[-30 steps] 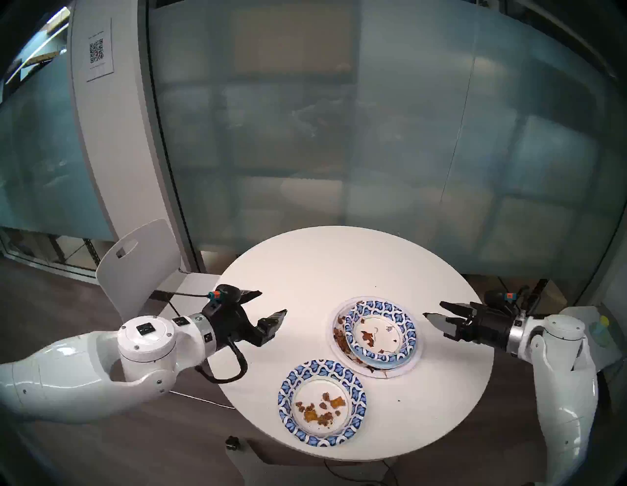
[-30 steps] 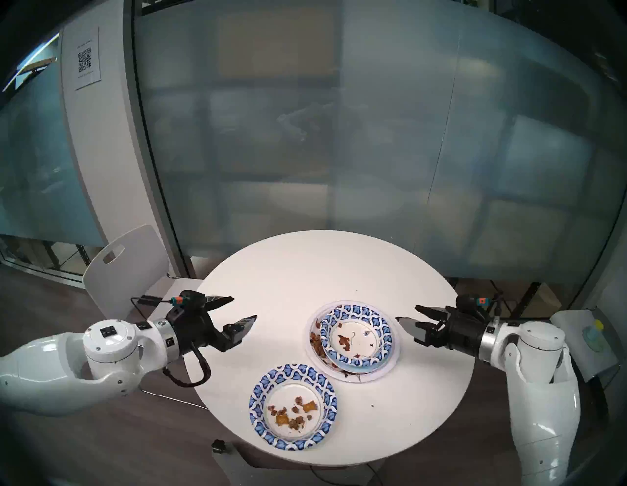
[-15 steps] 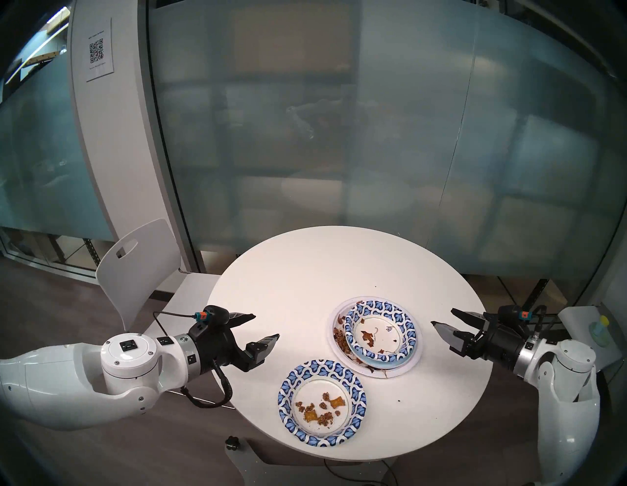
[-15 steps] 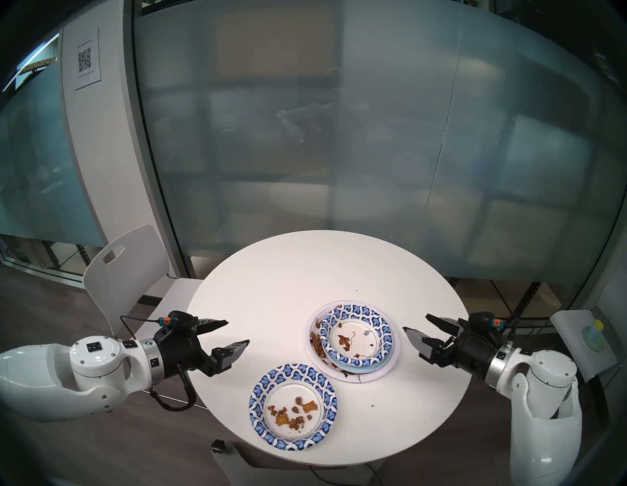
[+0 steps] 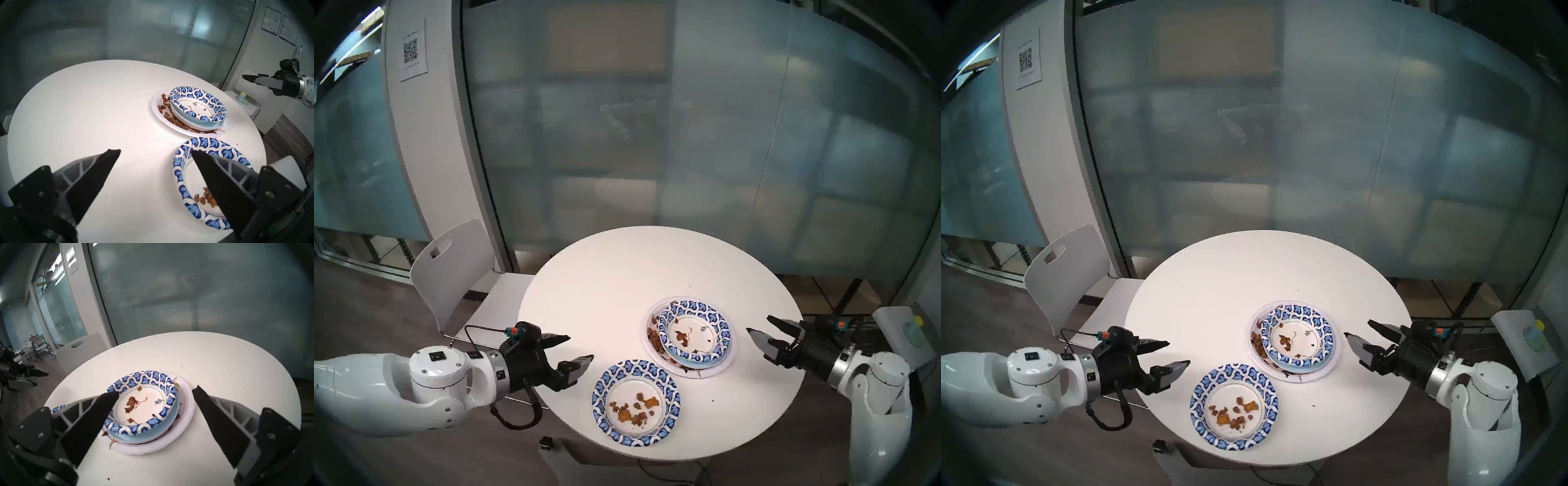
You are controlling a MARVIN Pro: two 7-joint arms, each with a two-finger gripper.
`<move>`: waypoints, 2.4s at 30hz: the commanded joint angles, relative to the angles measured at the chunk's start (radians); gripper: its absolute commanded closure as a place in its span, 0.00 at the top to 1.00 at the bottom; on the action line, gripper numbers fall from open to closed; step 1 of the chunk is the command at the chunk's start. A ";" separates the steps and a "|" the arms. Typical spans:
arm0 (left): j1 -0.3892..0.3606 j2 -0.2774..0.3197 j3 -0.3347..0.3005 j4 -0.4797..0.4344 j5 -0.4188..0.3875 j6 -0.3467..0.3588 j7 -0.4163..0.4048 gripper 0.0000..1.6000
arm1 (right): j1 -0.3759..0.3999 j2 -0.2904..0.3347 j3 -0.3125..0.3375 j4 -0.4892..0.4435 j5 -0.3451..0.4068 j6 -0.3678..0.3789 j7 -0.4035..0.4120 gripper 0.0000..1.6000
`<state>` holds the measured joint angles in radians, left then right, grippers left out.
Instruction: Stack the plates into one stack
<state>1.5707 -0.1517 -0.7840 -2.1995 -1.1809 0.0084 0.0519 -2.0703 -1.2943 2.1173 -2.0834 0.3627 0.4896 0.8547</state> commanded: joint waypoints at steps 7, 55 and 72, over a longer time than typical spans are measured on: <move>-0.018 -0.079 0.023 0.026 0.049 0.094 -0.041 1.00 | 0.013 -0.009 0.000 -0.028 0.007 -0.007 0.000 1.00; -0.058 -0.175 0.064 0.040 0.118 0.195 0.000 1.00 | 0.031 -0.014 0.030 -0.018 0.013 0.003 0.018 1.00; -0.090 -0.256 0.089 0.081 0.153 0.275 -0.004 1.00 | 0.022 -0.031 0.043 -0.009 0.010 -0.008 0.030 1.00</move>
<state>1.5002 -0.3613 -0.6947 -2.1283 -1.0216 0.2636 0.0508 -2.0487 -1.3202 2.1578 -2.0801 0.3671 0.4901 0.8832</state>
